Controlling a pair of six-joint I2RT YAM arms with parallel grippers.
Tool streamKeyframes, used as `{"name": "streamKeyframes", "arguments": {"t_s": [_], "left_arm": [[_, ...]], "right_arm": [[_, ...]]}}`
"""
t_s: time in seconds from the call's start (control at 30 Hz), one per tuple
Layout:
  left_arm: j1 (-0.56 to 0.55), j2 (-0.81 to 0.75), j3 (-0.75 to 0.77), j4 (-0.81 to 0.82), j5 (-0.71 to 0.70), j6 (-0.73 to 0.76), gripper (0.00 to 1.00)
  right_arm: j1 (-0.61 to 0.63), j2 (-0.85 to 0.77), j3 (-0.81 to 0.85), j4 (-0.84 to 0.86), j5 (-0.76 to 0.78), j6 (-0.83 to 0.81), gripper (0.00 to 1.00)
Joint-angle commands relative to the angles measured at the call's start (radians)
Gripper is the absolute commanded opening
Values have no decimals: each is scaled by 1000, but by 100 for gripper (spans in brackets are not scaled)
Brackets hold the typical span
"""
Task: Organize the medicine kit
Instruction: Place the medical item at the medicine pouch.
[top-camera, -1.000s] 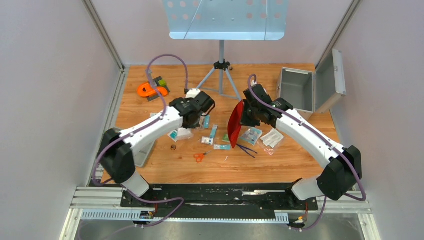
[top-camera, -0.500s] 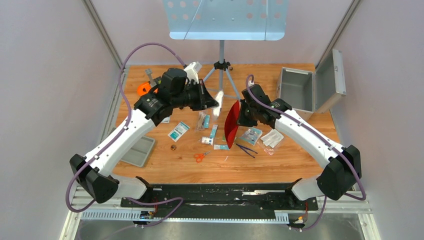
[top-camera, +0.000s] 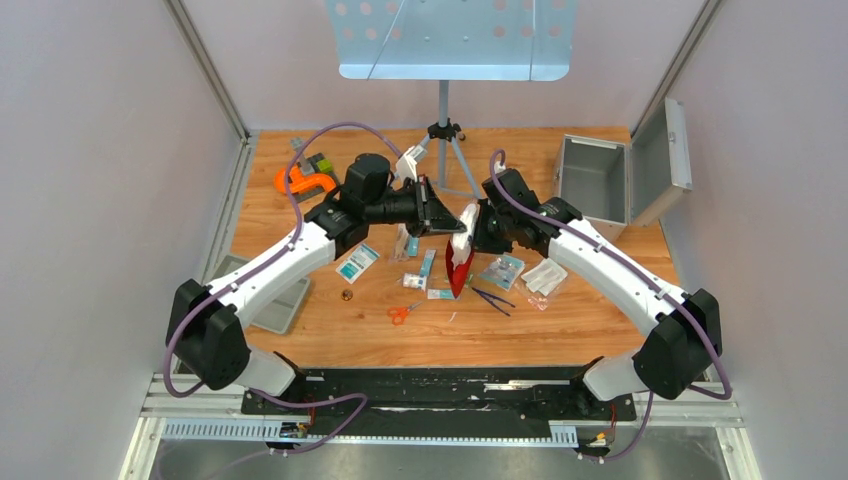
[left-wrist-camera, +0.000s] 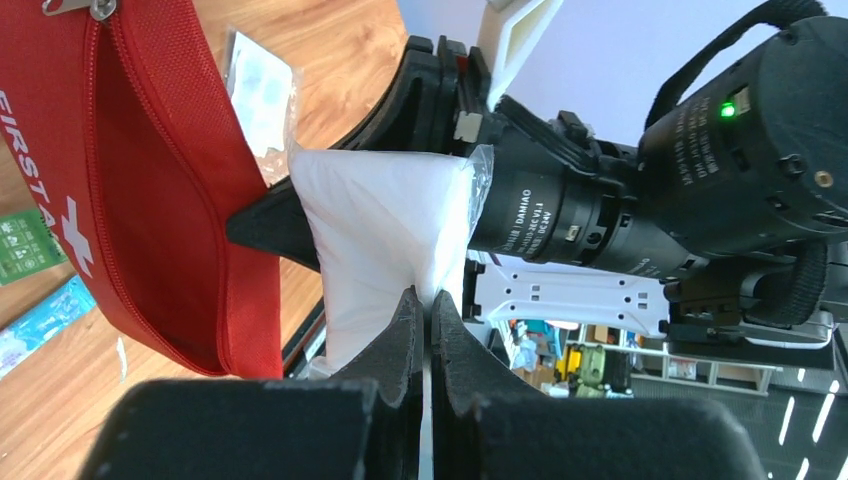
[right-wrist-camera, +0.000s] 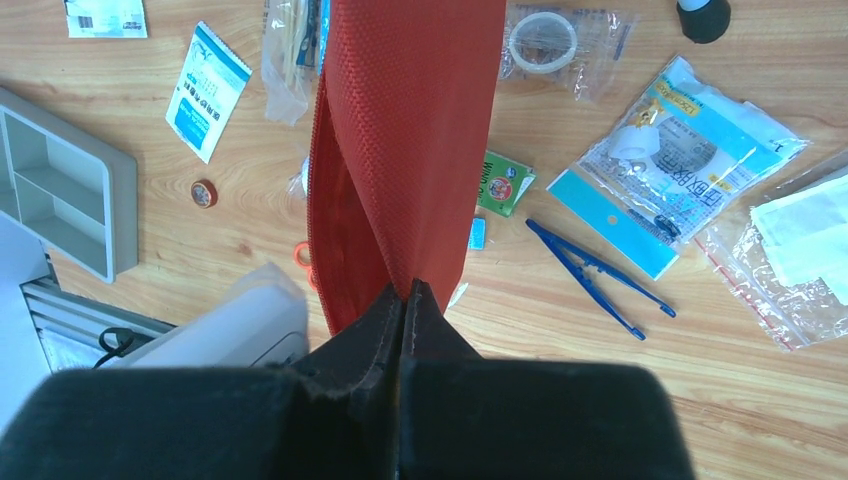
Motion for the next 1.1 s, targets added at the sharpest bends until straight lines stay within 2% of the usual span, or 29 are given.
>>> {"name": "streamKeyframes", "arguments": {"t_s": [0.0, 0.13, 0.5, 1.07], "left_arm": [[7, -5, -47, 95, 31, -50, 0], [19, 15, -103, 180, 32, -86, 0], [34, 74, -106, 152, -71, -39, 0], [36, 172, -93, 156, -108, 3, 0]], "right_arm": [[6, -20, 21, 45, -32, 20, 0], [6, -24, 26, 46, -38, 20, 0], [6, -47, 27, 46, -51, 23, 0], [32, -40, 27, 63, -82, 43, 0]]}}
